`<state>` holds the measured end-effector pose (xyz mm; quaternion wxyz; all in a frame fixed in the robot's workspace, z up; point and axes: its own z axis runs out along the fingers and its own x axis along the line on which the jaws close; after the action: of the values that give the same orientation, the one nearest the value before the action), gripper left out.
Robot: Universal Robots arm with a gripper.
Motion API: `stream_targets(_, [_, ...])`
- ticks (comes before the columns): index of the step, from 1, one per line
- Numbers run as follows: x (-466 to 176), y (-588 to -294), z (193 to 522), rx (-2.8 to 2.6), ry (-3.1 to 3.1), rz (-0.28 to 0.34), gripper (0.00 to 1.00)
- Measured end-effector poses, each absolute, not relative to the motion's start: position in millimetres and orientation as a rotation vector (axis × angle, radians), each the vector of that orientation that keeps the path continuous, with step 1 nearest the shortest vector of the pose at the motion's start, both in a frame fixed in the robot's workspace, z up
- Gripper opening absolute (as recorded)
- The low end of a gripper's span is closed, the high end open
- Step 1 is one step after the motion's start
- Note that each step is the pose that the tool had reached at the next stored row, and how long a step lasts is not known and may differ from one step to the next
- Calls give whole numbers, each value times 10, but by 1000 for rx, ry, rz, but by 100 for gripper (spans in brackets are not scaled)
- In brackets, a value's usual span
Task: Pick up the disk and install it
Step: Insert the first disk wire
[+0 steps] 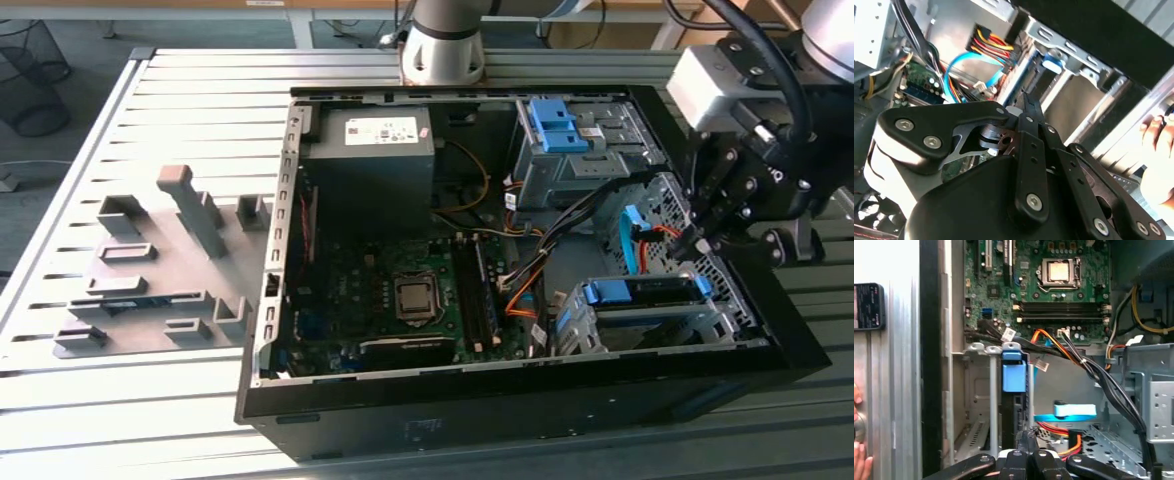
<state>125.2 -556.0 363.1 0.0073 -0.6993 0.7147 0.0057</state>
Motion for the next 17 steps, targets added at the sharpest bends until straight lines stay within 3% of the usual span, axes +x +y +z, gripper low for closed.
stream_targets(10, [1262, -5456, 3617, -2188, 2234, 18, 11])
stream_targets(13, [1269, -5396, 3609, -2191, 2237, 11, 17])
stream_targets(14, [1270, -5369, 3603, -2191, 2237, 11, 24])
stream_targets(17, [1284, -5330, 3567, -2191, 2237, 11, 24])
